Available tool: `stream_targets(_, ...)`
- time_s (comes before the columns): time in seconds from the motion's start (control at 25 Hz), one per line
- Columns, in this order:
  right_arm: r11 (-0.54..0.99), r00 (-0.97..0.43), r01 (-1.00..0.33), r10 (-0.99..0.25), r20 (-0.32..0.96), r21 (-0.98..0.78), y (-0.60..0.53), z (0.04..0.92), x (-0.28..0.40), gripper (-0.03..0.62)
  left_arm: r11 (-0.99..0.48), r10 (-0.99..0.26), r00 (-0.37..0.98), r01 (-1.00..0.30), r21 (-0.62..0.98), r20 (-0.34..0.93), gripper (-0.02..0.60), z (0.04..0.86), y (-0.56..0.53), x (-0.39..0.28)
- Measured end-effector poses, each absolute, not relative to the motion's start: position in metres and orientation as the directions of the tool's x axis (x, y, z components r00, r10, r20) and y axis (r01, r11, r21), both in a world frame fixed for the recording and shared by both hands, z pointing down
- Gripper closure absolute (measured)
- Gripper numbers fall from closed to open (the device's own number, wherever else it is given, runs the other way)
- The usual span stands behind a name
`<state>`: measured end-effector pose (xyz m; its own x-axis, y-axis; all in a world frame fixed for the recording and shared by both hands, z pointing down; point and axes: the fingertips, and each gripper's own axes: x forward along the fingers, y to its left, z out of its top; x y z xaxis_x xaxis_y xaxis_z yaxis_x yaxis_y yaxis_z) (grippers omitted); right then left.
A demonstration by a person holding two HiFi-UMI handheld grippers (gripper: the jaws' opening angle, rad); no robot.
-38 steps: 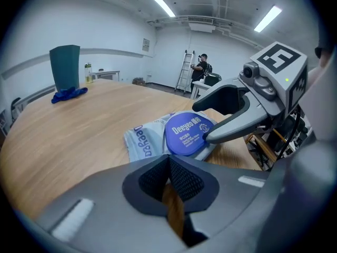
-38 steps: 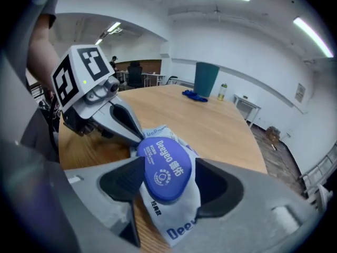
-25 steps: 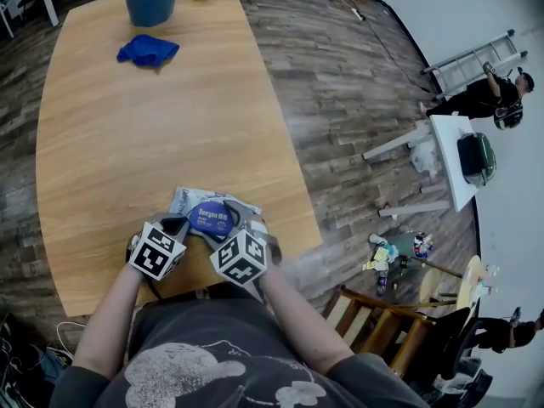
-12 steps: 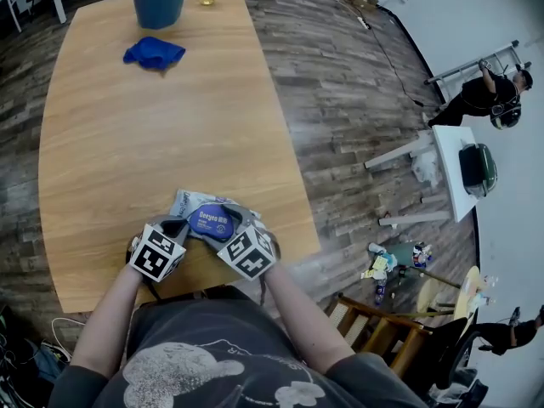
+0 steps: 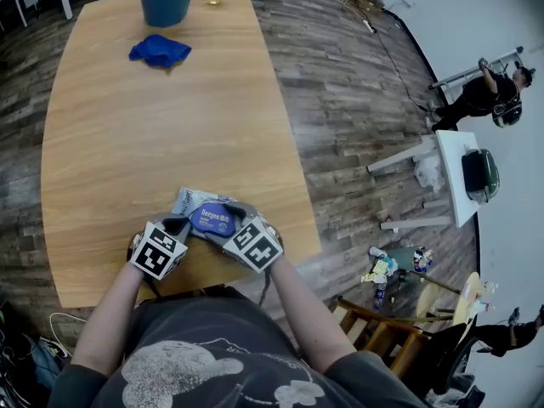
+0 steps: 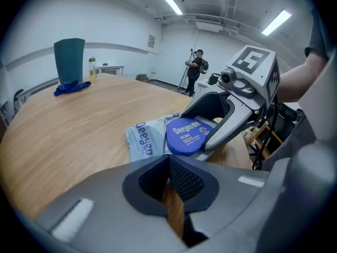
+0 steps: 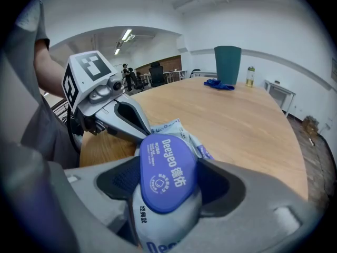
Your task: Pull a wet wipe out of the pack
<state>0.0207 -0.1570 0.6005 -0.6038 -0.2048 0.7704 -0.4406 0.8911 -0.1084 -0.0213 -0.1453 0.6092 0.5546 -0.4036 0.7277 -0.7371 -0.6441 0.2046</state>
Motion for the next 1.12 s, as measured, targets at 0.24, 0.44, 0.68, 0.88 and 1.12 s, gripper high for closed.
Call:
stream_targets(0.24,0.888,-0.616,-0.437,-0.18,0.767,-0.142,-0.1579,0.5991,0.0208,0.267,-0.644,-0.412,0.549,-0.74,0.193,0.728,0.563,0.6103,-0.1475,-0.0229)
stream_targets(0.44,0.884,-0.619,-0.432,-0.148,0.771,-0.177,-0.1595,0.5996,0.0224,0.27,-0.631,-0.41,0.551,-0.747,0.21,0.727,0.563,0.6107,-0.1472,-0.0204)
stream_targets(0.68,0.879,-0.618,-0.437,-0.141,0.773,-0.19,-0.1601,0.5985,0.023,0.272,-0.633,-0.421,0.554,-0.746,0.205,0.718,0.564,0.6108,-0.1491,-0.0195)
stream_targets(0.88,0.873,-0.63,-0.437,-0.127,0.766,-0.215,-0.1601,0.5991,0.0216,0.272,-0.629,-0.414,0.551,-0.749,0.21,0.724,0.565,0.6104,-0.1467,-0.0215)
stream_targets(1.12,0.872,-0.632,-0.434,-0.117,0.766,-0.225,-0.1608,0.5983,0.0223,0.273,-0.633,-0.418,0.554,-0.746,0.207,0.72,0.565,0.6111,-0.1478,-0.0204)
